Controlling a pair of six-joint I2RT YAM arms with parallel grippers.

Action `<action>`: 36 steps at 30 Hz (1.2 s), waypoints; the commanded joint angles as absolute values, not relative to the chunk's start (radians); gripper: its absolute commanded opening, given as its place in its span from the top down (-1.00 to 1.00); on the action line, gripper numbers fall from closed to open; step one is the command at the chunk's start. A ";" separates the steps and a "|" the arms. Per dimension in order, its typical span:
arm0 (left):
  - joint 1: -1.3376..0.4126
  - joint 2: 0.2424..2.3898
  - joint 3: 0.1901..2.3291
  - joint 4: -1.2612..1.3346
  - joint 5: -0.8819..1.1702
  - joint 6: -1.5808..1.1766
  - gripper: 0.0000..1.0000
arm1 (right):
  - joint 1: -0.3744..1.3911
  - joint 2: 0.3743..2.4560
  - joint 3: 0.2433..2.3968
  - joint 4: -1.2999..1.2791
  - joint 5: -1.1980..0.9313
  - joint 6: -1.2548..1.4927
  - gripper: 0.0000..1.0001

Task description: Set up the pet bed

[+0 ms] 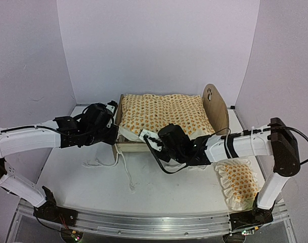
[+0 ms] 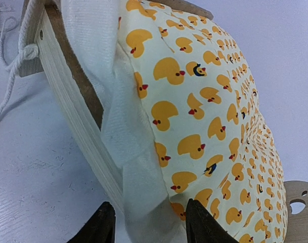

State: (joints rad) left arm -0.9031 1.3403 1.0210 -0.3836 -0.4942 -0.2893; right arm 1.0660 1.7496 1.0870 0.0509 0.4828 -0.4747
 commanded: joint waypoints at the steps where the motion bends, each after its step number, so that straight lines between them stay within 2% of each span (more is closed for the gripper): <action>1: -0.894 1.321 1.066 -0.340 -0.489 -0.288 1.00 | 1.071 1.779 1.098 0.174 0.510 -0.490 -0.09; 3: -0.893 1.320 1.063 -0.338 -0.489 -0.290 1.00 | 1.072 1.804 1.096 0.196 0.555 -0.493 -0.11; 4: -0.893 1.318 1.062 -0.338 -0.488 -0.291 1.00 | 1.071 1.822 1.100 0.209 0.591 -0.497 -0.05; 9: -0.891 1.313 1.049 -0.334 -0.488 -0.292 1.00 | 1.071 1.829 1.123 0.244 0.673 -0.507 0.52; 12: -0.891 1.318 1.043 -0.333 -0.490 -0.291 1.00 | 1.068 1.757 1.144 0.145 0.581 -0.449 0.80; 15: -0.889 1.331 1.047 -0.331 -0.486 -0.286 1.00 | 1.040 1.708 1.198 -0.042 0.374 -0.368 1.00; 19: -0.887 1.345 1.050 -0.331 -0.482 -0.275 1.00 | 0.916 1.735 1.318 -0.316 -0.022 -0.257 1.00; 24: -0.887 1.339 1.046 -0.332 -0.479 -0.274 1.00 | 0.782 1.770 1.370 -0.431 -0.451 -0.184 1.00; 30: -0.887 1.318 1.037 -0.334 -0.482 -0.278 1.00 | 0.678 1.793 1.380 -0.478 -0.719 -0.136 1.00; 34: -0.887 1.303 1.004 -0.344 -0.479 -0.291 1.00 | 0.676 1.840 1.437 -0.551 -0.733 -0.127 0.95; 36: -0.887 1.302 0.994 -0.349 -0.468 -0.289 1.00 | 0.675 1.858 1.478 -0.571 -0.701 -0.083 0.81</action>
